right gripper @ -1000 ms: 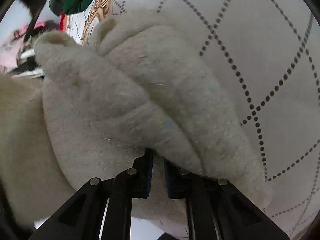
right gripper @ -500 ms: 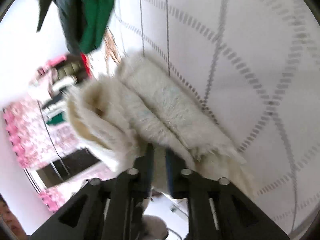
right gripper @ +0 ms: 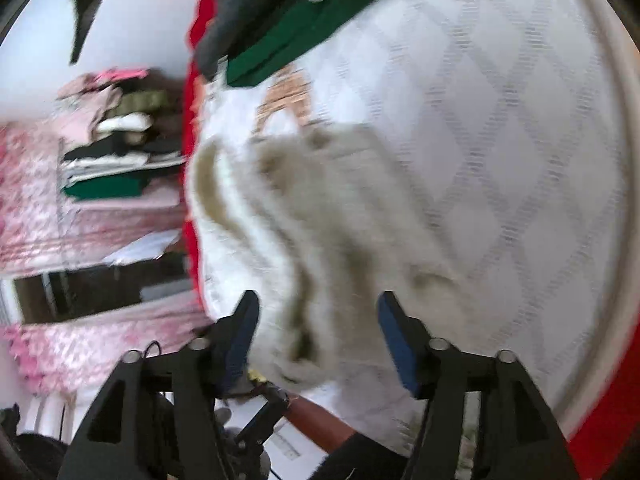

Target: Fold large clothes

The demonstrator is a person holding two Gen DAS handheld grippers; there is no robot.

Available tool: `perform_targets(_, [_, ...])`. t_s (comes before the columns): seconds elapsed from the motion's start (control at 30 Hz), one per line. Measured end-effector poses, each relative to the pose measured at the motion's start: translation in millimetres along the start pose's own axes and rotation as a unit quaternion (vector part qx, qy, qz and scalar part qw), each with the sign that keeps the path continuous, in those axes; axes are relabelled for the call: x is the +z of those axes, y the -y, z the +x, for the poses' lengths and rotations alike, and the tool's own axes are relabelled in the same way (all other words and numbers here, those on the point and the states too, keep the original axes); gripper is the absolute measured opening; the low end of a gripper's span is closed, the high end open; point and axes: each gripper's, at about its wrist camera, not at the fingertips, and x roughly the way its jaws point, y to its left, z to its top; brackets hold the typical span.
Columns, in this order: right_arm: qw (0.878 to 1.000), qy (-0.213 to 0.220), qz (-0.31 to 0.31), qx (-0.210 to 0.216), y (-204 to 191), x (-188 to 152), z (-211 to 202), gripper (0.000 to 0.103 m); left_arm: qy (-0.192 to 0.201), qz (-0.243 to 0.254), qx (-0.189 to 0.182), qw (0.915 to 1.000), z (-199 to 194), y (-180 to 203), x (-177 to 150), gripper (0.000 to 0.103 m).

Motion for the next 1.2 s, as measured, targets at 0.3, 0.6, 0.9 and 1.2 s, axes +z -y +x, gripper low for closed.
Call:
perform_targets(0.3, [0.999,-0.022,-0.026,0.0,-47,19,101,0.017,-0.008,-0.119,0.098,0.9881,6,-93,24,0.098])
perform_targets(0.6, [0.99,-0.036,0.058,-0.123,8,-22,104,0.03,-0.054,-0.104,0.099,0.9882,58,-82,29,0.098])
perform_targets(0.9, [0.996,0.047,-0.012,-0.076,-58,-18,40,0.045,-0.05,-0.112,0.091,0.9883,60,-84,27,0.098])
perform_targets(1.2, [0.999,-0.017,-0.01,0.046,-87,34,132,0.007,-0.056,-0.107,0.086,0.989,59,-83,30,0.098])
